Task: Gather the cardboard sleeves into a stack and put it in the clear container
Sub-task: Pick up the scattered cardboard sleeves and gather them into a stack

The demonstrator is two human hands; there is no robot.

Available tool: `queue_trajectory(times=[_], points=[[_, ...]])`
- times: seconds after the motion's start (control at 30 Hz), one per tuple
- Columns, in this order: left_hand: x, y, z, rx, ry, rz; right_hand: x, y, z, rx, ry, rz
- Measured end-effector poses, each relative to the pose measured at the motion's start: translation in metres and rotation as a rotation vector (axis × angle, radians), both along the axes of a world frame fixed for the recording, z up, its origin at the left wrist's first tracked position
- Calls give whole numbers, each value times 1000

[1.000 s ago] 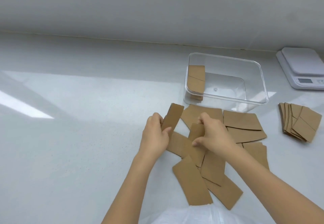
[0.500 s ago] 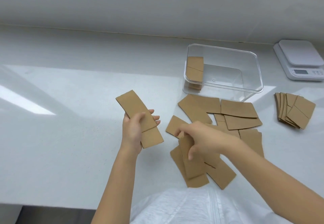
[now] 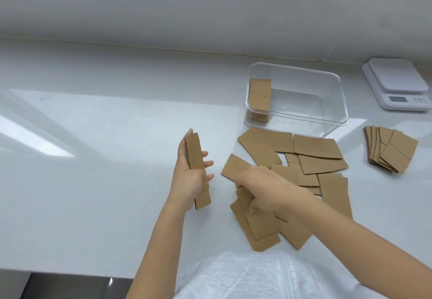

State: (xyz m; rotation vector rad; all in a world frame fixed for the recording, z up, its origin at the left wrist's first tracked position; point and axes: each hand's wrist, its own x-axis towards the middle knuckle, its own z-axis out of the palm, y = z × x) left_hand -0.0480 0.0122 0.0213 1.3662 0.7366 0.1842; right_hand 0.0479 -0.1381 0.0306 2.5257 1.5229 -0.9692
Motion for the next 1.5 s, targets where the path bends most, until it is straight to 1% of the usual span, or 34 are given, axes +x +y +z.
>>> queue_trajectory(times=[0.13, 0.2, 0.3, 0.37, 0.43, 0.53, 0.6, 0.67, 0.73, 0.77, 0.87, 0.9, 0.97, 1.07, 1.17, 1.27, 1.33, 1.4, 1.47, 1.5], points=[[-1, 1, 0, -95, 40, -44, 14, -9, 21, -18, 182, -256], [-2, -3, 4, -102, 17, -103, 27, -14, 39, 38, 237, -335], [2, -11, 12, -114, -6, -261, 42, -21, 68, 253, 385, -484], [3, -19, 18, -185, -18, -361, 44, -22, 80, 404, 491, -576], [5, -26, 23, -273, -50, -425, 42, -22, 83, 517, 546, -644], [8, -35, 27, -422, -104, -439, 33, -19, 75, 605, 494, -702], [7, -40, 32, -513, -149, -472, 25, -16, 70, 643, 440, -703], [5, -42, 34, -494, -158, -513, 16, -14, 65, 640, 328, -644], [5, -43, 32, -440, -130, -484, 11, -14, 60, 661, 186, -554], [5, -42, 31, -453, -129, -453, 11, -15, 57, 697, 136, -525], [3, -36, 24, -533, -176, -339, 23, -25, 43, 796, -11, -585], [2, -33, 23, -528, -185, -310, 29, -32, 37, 773, -58, -612], [-1, -29, 24, -502, -197, -262, 40, -51, 23, 628, -108, -626], [-1, -27, 23, -501, -210, -151, 44, -77, 3, 444, -53, -664], [4, -26, 18, -584, -219, 10, 36, -86, -10, 313, -29, -694], [5, -25, 12, -661, -194, 76, 30, -83, -18, 174, -122, -648], [5, -24, 9, -681, -159, 93, 29, -80, -20, 147, -162, -634], [5, -22, 8, -698, -133, 115, 31, -78, -20, 149, -147, -632], [5, -19, 6, -712, -118, 141, 35, -78, -18, 177, -79, -659], [5, -17, 5, -714, -115, 153, 38, -78, -17, 205, -4, -695]])
